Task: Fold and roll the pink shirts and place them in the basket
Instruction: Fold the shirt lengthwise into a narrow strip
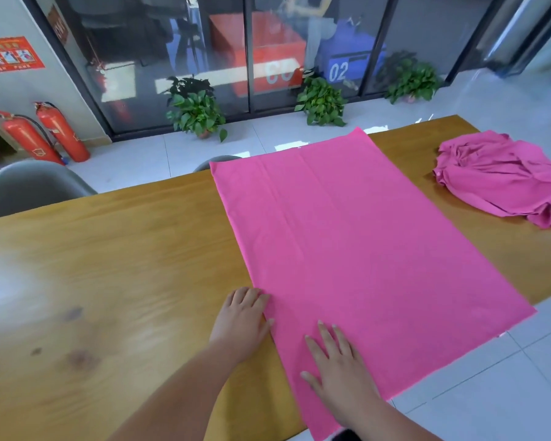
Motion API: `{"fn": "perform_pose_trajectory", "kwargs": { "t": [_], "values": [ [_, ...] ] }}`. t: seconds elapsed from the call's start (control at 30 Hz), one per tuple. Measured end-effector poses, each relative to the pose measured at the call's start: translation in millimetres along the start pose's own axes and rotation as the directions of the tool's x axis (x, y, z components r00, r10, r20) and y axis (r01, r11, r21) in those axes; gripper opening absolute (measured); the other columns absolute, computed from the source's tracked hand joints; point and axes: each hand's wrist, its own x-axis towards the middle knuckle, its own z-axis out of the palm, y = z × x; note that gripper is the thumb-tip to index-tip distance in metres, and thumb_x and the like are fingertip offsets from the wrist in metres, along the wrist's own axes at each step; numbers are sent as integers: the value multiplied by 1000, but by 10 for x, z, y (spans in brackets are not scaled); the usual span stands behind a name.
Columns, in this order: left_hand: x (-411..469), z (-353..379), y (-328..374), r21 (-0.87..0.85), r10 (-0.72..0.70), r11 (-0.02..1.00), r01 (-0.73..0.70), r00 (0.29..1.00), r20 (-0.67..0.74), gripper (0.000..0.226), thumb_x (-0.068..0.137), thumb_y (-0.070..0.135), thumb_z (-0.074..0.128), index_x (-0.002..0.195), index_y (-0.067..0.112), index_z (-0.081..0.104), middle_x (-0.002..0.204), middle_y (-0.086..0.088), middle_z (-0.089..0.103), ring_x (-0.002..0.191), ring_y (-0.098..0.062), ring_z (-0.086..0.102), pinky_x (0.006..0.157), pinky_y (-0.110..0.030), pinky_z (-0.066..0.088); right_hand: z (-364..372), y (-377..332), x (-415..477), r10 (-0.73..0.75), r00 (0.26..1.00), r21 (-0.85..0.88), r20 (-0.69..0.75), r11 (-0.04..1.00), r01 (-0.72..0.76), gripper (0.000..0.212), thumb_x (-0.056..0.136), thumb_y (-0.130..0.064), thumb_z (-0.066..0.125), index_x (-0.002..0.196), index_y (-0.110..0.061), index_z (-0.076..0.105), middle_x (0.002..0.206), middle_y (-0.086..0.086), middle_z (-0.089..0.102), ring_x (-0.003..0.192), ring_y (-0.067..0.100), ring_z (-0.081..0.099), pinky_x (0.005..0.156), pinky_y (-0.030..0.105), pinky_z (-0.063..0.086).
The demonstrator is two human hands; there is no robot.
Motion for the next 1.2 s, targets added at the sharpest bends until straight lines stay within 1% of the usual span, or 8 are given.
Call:
{"fn": "perform_pose_trajectory", "kwargs": {
  "t": [0.07, 0.13, 0.2, 0.3, 0.53, 0.87, 1.03, 1.2],
  "values": [
    [136, -83, -64, -21, -23, 1000, 23, 999, -22, 63, 102, 61, 42, 155, 27, 43, 157, -2, 43, 148, -30, 37, 123, -47, 32, -101, -54, 42, 5, 1000, 9, -11, 1000, -5, 81, 100, -72, 13, 169, -30, 12, 177, 5, -9, 163, 36, -1, 129, 55, 19],
    [309, -152, -170, -29, -60, 998, 61, 998, 17, 70, 105, 59, 40, 166, 28, 25, 174, -5, 17, 160, -33, 15, 130, -49, 21, -206, -140, 124, -28, 999, 22, -38, 999, 29, 76, 104, -66, 19, 169, -29, 4, 176, 1, -14, 163, 31, -7, 131, 51, 11],
    [507, -224, -296, -16, -85, 996, 86, 994, 69, 77, 106, 61, 38, 169, 29, 7, 177, -3, -8, 163, -33, -4, 132, -51, 11, -353, -264, 225, -71, 994, 44, -79, 996, 75, 77, 107, -63, 25, 169, -28, -4, 175, -4, -21, 163, 25, -14, 131, 47, 3],
    [756, -296, -461, 7, -124, 992, 124, 985, 119, 84, 105, 66, 36, 170, 29, -4, 176, 0, -18, 163, -32, -12, 132, -52, 7, -497, -431, 405, -97, 990, 72, -99, 992, 104, 80, 109, -62, 29, 169, -25, -8, 174, -4, -24, 162, 24, -18, 132, 47, 1],
    [768, -197, -710, 15, -149, 989, 149, 971, 185, 92, 100, 76, 35, 170, 30, -5, 176, 8, -15, 164, -25, -9, 132, -48, 12, -380, -585, 580, -78, 997, 45, -13, 996, 79, 90, 105, -65, 39, 169, -20, -4, 175, 2, -22, 162, 32, -17, 131, 56, 7],
    [765, -165, -630, -122, -239, 958, 259, 958, 161, 93, 99, 73, 45, 169, 34, -1, 177, -2, -11, 163, -21, -12, 133, -47, 5, -437, -591, 745, -66, 994, 40, -85, 997, 69, 95, 101, -64, 53, 169, -14, 9, 176, 7, -10, 162, 33, -7, 131, 55, 14],
    [769, -116, -607, -151, -263, 949, 277, 959, 106, 90, 97, 76, 41, 169, 32, 9, 178, -5, -2, 164, -22, -8, 133, -48, 5, -461, -609, 724, -73, 986, 93, -152, 992, 88, 75, 99, -46, 64, 162, -18, 33, 163, 3, 29, 150, 28, 30, 121, 45, 37],
    [854, -110, -563, -220, -344, 916, 334, 939, -7, 81, 95, 77, 44, 163, 32, 32, 169, -8, 28, 157, -30, 23, 127, -52, 24, -482, -610, 755, -71, 989, 241, -131, 965, 101, 78, 94, -16, 62, 162, -36, 28, 132, -5, 44, 118, 20, 53, 97, 38, 55]
  ]
}}
